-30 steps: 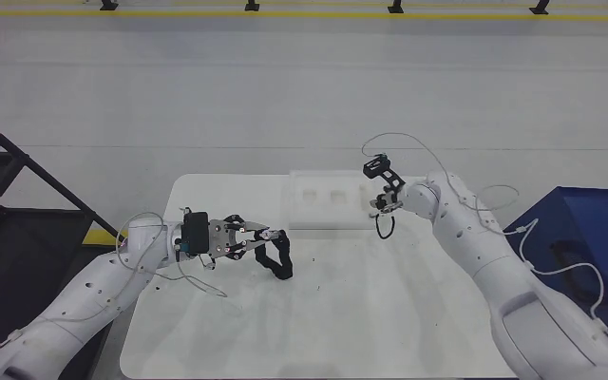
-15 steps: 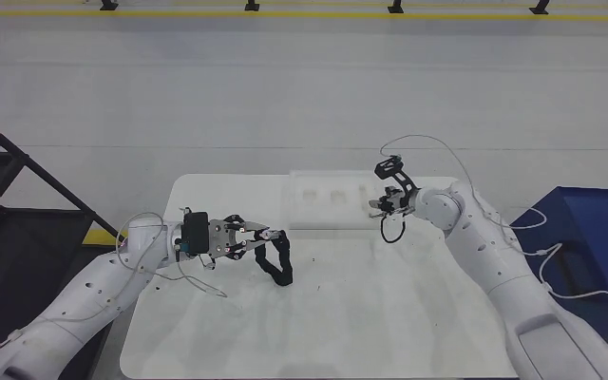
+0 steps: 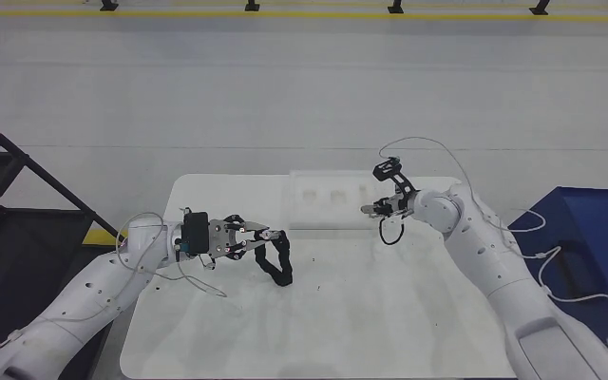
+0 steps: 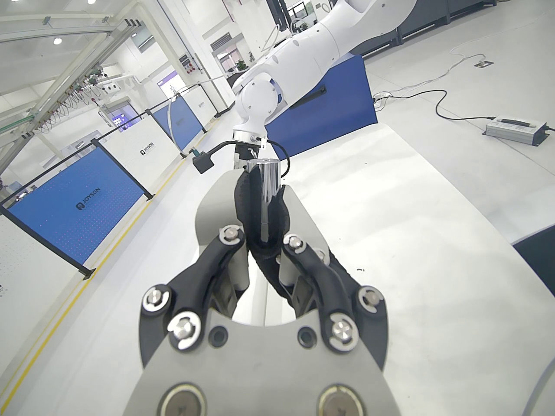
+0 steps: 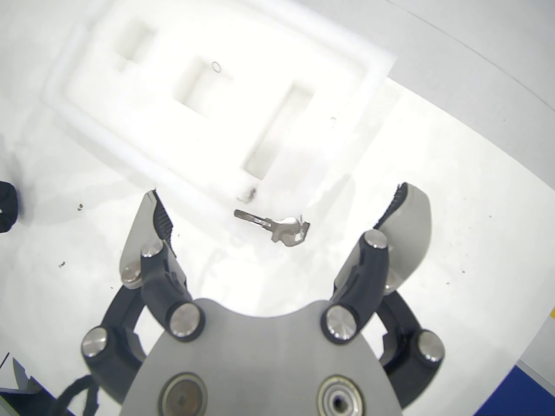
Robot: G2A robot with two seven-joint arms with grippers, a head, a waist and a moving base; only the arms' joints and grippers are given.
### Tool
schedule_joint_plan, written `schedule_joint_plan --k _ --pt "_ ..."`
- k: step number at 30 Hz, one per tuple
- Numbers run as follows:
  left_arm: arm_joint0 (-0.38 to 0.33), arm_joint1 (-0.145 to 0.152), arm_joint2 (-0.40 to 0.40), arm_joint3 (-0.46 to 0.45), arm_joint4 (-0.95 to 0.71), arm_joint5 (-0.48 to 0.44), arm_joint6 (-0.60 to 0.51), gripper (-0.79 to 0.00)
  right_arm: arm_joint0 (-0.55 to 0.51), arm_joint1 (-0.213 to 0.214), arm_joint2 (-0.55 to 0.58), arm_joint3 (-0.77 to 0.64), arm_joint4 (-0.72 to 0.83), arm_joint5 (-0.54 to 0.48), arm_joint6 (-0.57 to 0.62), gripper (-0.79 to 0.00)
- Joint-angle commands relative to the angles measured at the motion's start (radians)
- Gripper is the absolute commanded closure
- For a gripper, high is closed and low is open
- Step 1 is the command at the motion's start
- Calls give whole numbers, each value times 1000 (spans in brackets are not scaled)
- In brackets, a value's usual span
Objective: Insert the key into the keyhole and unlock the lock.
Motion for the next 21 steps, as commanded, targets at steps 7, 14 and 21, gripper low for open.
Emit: schedule_joint_plan --k 7,14,21 --pt "0 0 0 0 0 0 0 0 56 21 123 152 419 -142 319 -785" --pt "0 0 0 0 0 0 0 0 105 6 115 276 537 -146 426 -785" --pt "0 0 0 0 0 0 0 0 151 -26 72 396 527 -112 371 -742"
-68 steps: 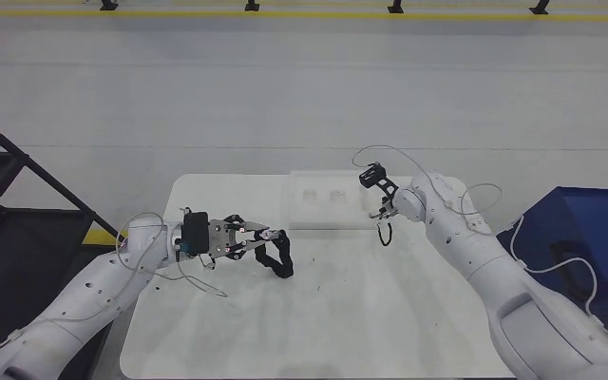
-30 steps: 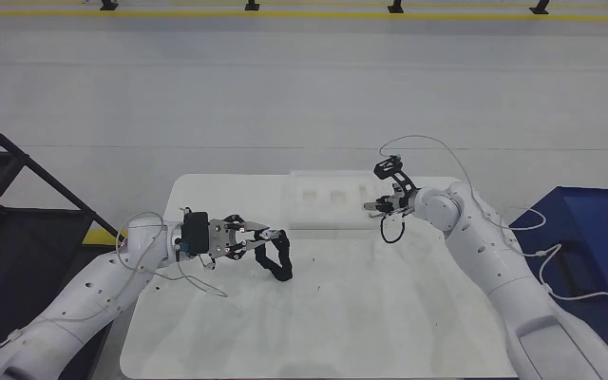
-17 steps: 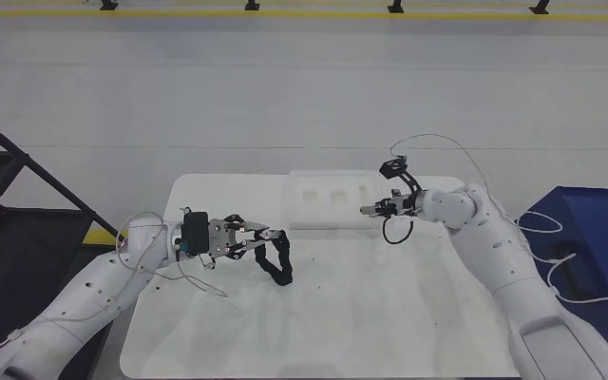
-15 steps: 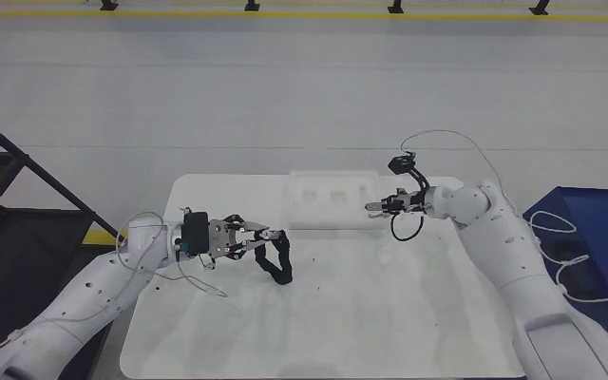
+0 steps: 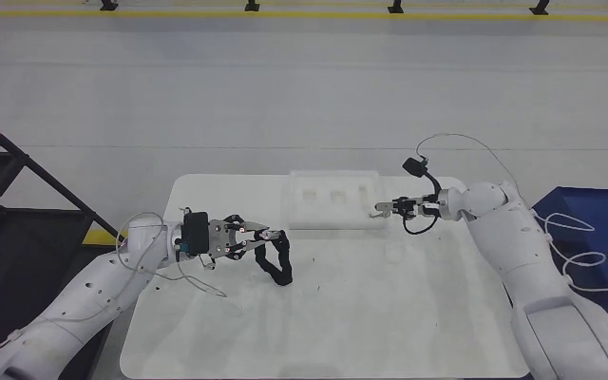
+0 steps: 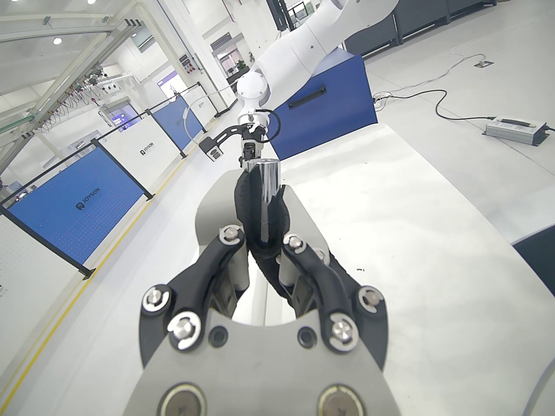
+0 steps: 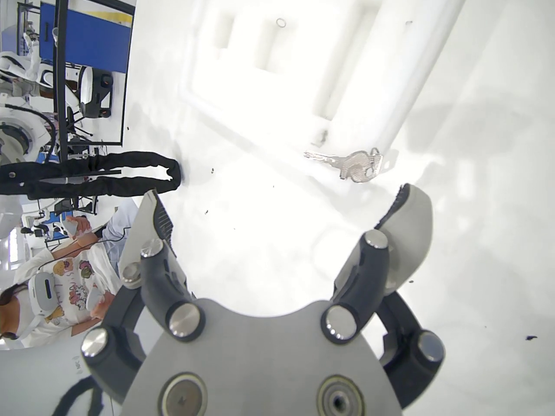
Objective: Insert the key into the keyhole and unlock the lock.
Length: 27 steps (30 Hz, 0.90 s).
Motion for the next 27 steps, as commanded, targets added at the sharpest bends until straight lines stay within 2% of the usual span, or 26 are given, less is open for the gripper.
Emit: schedule_joint_plan --k 1,7,15,20,27 --pt "0 0 0 0 0 0 0 0 11 -9 -8 37 6 2 -11 -705" --pt "0 0 0 0 0 0 0 0 35 -35 -30 123 18 9 -18 -616" --pt "0 0 0 0 0 0 0 0 60 -64 -57 187 -5 41 -59 -597" --pt "0 0 0 0 0 0 0 0 76 -79 -67 212 -16 65 -93 -542" --pt "0 0 0 0 0 0 0 0 91 -98 -71 242 -12 119 -108 -551"
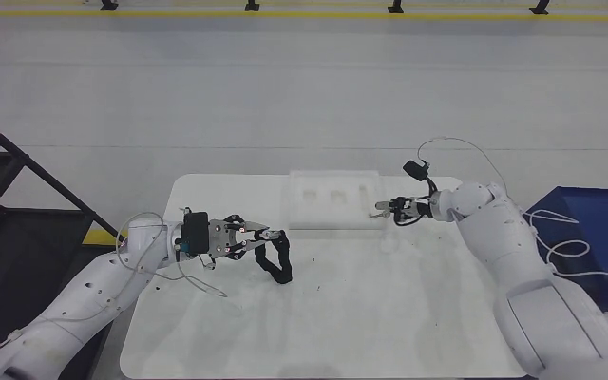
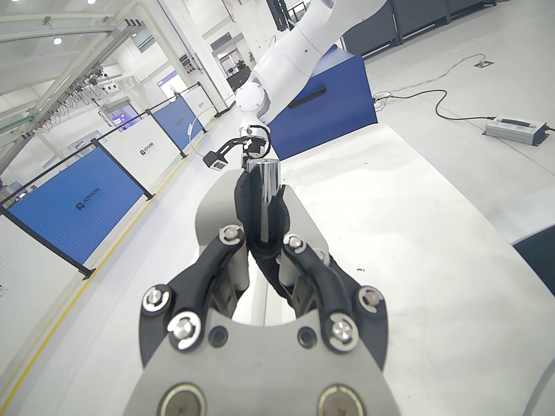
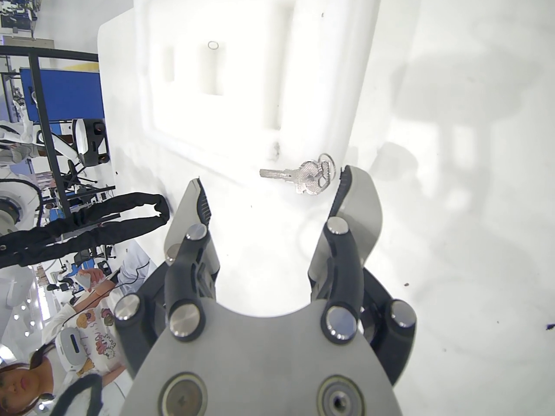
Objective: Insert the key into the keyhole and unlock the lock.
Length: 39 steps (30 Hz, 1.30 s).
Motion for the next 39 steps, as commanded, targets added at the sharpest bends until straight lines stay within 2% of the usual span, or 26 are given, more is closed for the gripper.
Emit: schedule_joint_plan --k 1,2,3,9,13,15,20,24,28,39 --pt "0 0 0 0 0 0 0 0 2 -5 -1 8 2 26 9 -557" --pt "0 0 0 0 0 0 0 0 8 -7 -1 8 3 26 0 -533" --pt "0 0 0 0 0 0 0 0 10 -9 -4 13 -4 37 2 -548" --pt "0 0 0 0 0 0 0 0 15 -13 -3 17 1 56 13 -523" --pt "0 0 0 0 0 0 0 0 15 -13 -3 17 1 56 13 -480" --pt "0 0 0 0 0 0 0 0 15 -13 -3 17 1 56 13 -486" --pt "0 0 0 0 0 0 0 0 15 -13 -3 17 1 56 13 -379" --pt "0 0 0 0 0 0 0 0 15 -13 -3 17 1 56 13 -437" --pt "0 0 0 0 0 0 0 0 -3 -9 0 -2 -2 69 -34 -557" --pt "0 0 0 0 0 0 0 0 -83 23 42 -79 30 79 -95 -536"
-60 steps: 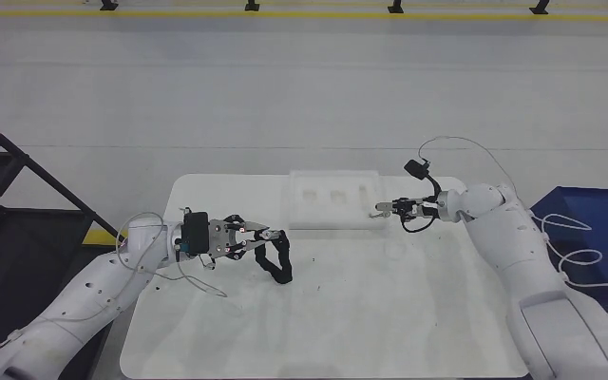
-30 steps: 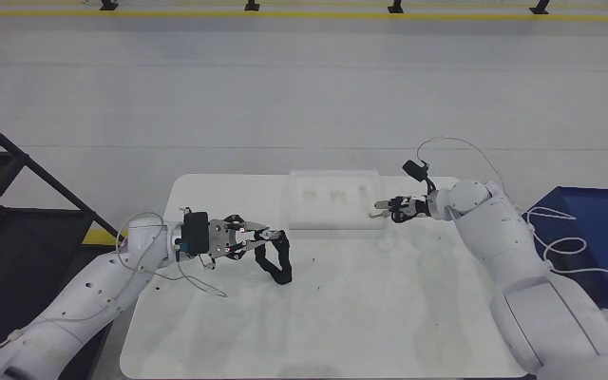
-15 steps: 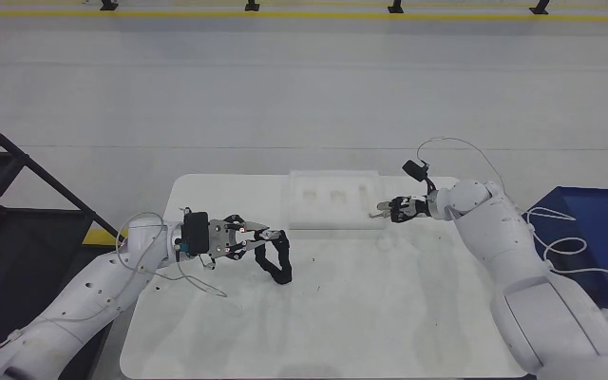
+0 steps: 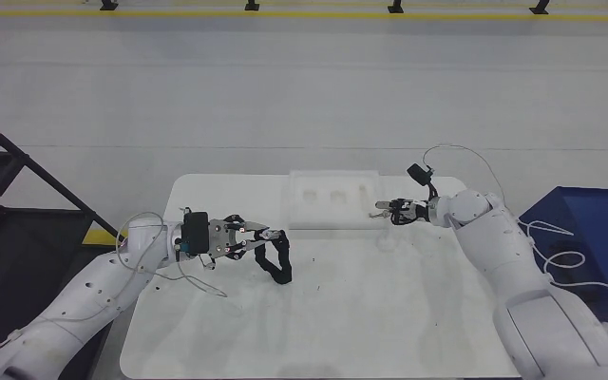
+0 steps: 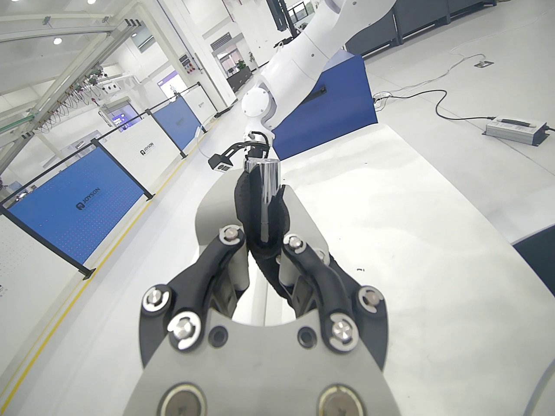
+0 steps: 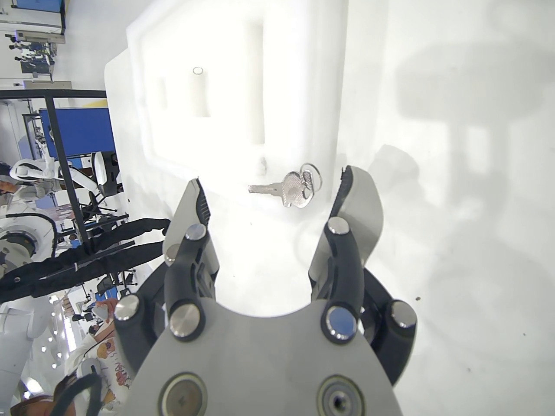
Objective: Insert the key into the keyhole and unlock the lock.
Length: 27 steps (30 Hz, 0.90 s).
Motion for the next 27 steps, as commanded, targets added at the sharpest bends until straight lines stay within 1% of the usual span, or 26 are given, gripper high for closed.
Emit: schedule_joint_plan --k 1,2,3,4,6,13,16,21,23,24,25,27 --pt "0 0 0 0 0 0 0 0 -10 4 5 -15 0 4 -13 -523" --pt "0 0 0 0 0 0 0 0 -15 6 6 -22 -2 4 -20 -505" --pt "0 0 0 0 0 0 0 0 -20 8 7 -30 -6 4 -29 -468" --pt "0 0 0 0 0 0 0 0 -25 10 8 -39 -11 3 -38 -406" --pt "0 0 0 0 0 0 0 0 -35 12 7 -52 -23 6 -51 -366" --pt "0 0 0 0 0 0 0 0 -56 12 2 -79 -44 39 -62 -357" --pt "0 0 0 0 0 0 0 0 -58 10 0 -82 -49 49 -56 -342" --pt "0 0 0 0 0 0 0 0 -61 8 -2 -89 -55 54 -52 -197" --pt "0 0 0 0 0 0 0 0 -61 8 -1 -89 -57 54 -51 -120" --pt "0 0 0 0 0 0 0 0 -61 8 -1 -88 -59 56 -51 -43" --pt "0 0 0 0 0 0 0 0 -61 8 -1 -88 -61 56 -52 -12" --pt "0 0 0 0 0 0 0 0 -61 8 0 -87 -64 58 -53 0"
